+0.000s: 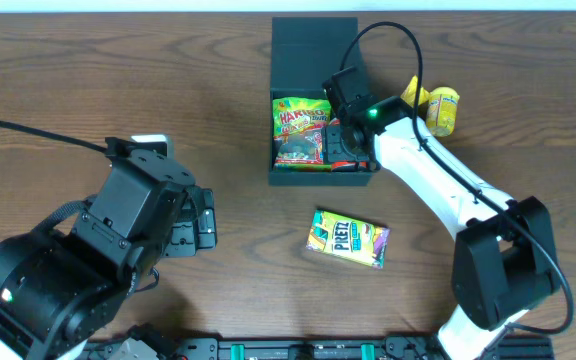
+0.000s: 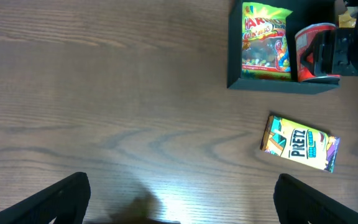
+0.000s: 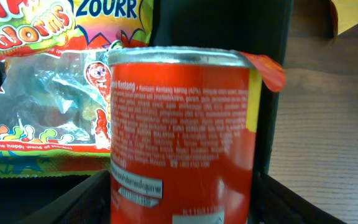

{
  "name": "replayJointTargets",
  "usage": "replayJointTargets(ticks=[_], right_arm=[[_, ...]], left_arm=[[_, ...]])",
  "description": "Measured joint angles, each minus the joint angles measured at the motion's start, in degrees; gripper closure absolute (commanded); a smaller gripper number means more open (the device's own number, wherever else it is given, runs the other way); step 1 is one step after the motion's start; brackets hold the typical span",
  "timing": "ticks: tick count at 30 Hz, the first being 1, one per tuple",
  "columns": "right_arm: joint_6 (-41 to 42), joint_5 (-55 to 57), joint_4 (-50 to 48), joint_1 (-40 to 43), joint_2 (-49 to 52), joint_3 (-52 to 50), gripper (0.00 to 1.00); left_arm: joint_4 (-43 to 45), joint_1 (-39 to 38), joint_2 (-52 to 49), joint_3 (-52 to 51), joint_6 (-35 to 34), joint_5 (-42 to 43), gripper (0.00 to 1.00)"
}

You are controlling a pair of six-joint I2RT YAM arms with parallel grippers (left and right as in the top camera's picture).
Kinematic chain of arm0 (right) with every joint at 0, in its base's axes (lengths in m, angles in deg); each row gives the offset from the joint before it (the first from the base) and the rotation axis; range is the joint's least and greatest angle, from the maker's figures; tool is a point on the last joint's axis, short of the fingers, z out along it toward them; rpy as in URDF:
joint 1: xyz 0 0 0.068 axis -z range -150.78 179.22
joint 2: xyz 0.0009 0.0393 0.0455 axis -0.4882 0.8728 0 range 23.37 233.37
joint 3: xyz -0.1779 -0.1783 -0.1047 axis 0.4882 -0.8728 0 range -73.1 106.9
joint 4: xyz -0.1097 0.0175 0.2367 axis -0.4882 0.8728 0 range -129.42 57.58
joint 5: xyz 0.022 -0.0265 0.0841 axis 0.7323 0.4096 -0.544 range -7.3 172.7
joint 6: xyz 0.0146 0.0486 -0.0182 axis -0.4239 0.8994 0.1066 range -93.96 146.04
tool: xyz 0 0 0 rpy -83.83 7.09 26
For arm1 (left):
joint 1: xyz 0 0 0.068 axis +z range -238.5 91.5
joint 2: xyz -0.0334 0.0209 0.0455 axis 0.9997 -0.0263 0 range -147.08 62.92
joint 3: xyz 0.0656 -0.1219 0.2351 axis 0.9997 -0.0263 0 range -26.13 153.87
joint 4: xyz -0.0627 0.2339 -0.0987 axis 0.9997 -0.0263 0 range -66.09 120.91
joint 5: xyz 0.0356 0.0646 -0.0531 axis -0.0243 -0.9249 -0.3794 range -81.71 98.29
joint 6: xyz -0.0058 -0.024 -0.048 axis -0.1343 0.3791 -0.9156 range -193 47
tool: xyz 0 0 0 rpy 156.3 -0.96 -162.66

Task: Pack container
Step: 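Lower the can into the box beside the Haribo bag and release, then move the right gripper down to the yellow Pretz box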

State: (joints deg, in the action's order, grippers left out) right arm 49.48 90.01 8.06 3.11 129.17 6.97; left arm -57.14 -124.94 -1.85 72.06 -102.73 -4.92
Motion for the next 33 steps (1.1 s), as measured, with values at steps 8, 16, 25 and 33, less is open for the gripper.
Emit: replayJointTargets(ticks=[8,16,25,33], right_arm=[[0.0,1.2,0.2,0.0,0.0,0.0,0.28],[-0.1,1.1,0.2,0.0,0.0,0.0,0.48],[-1.4,-3.8,1.8,-1.3,-4.7,-0.2,0.29],[-16.2,-3.9,10.1,-6.9,-19.8,-0.2,0.01]], left_arm=[[0.0,0.0,0.0,0.0,0.0,0.0,0.05],[0.0,0.0,0.0,0.0,0.0,0.0,0.05],[0.0,0.0,0.0,0.0,0.0,0.0,0.05],[0.0,0.0,0.0,0.0,0.0,0.0,0.05]])
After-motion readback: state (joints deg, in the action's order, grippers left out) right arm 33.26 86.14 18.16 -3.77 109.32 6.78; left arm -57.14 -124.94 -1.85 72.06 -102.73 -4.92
